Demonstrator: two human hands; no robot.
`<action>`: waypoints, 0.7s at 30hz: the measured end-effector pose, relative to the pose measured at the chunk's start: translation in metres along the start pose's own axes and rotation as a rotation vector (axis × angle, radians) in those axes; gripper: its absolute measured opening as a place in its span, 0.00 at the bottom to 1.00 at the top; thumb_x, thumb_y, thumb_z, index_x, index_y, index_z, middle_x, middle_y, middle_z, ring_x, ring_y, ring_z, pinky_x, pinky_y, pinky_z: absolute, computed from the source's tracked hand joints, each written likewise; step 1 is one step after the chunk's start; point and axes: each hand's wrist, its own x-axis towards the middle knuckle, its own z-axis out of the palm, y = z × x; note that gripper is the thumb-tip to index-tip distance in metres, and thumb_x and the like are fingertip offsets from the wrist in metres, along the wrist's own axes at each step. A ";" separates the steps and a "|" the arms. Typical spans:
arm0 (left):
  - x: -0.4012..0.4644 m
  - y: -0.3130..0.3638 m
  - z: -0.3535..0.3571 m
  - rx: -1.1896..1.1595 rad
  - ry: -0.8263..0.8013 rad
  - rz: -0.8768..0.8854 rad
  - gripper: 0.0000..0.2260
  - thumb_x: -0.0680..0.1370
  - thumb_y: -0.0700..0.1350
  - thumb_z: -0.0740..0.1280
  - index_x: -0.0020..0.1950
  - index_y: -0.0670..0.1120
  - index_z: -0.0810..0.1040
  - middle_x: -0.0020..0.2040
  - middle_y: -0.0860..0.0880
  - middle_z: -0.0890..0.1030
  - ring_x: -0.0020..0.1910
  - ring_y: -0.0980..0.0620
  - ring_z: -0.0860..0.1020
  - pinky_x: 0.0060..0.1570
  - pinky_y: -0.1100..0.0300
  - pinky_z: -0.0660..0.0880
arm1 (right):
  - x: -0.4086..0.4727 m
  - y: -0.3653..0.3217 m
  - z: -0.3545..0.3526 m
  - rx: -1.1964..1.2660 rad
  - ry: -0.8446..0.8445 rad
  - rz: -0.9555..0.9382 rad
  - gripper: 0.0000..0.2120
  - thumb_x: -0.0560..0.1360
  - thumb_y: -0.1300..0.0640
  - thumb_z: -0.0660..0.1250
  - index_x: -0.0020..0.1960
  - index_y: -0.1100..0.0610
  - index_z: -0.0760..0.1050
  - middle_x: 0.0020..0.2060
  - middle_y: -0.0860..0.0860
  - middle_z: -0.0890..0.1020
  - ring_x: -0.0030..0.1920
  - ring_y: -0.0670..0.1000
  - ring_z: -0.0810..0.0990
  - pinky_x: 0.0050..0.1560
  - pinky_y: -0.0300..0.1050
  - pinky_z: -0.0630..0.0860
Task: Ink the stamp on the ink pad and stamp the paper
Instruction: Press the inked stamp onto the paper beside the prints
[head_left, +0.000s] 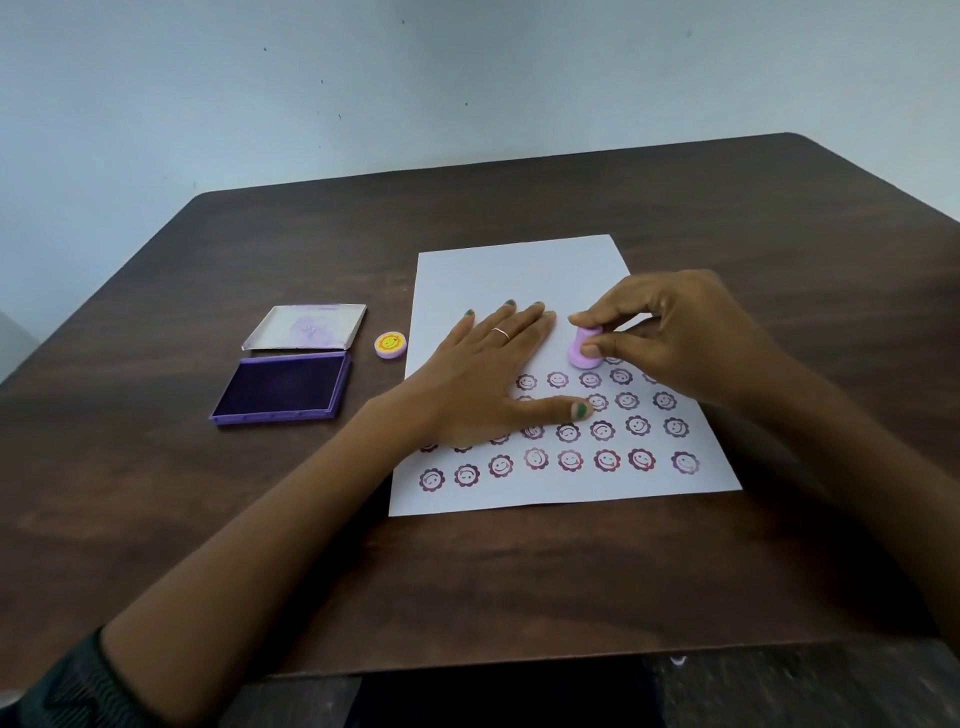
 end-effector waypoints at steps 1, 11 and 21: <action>0.000 -0.001 0.001 0.000 0.006 -0.001 0.46 0.66 0.74 0.50 0.77 0.52 0.42 0.79 0.53 0.44 0.77 0.54 0.41 0.73 0.51 0.37 | 0.000 0.000 0.000 -0.001 -0.002 -0.002 0.14 0.67 0.60 0.73 0.53 0.60 0.80 0.48 0.57 0.84 0.41 0.45 0.78 0.42 0.20 0.70; 0.001 -0.001 0.002 -0.008 0.018 -0.002 0.45 0.66 0.73 0.51 0.77 0.53 0.42 0.78 0.54 0.44 0.77 0.54 0.41 0.71 0.54 0.36 | 0.000 -0.001 0.000 -0.007 -0.010 -0.007 0.15 0.67 0.60 0.73 0.53 0.60 0.79 0.49 0.57 0.84 0.39 0.43 0.77 0.42 0.18 0.69; -0.001 0.001 0.000 0.001 0.001 0.005 0.45 0.67 0.72 0.51 0.77 0.51 0.42 0.79 0.52 0.44 0.77 0.52 0.41 0.73 0.50 0.37 | -0.002 -0.004 0.002 -0.056 0.020 -0.032 0.14 0.67 0.60 0.73 0.52 0.61 0.80 0.49 0.58 0.84 0.41 0.47 0.78 0.42 0.24 0.70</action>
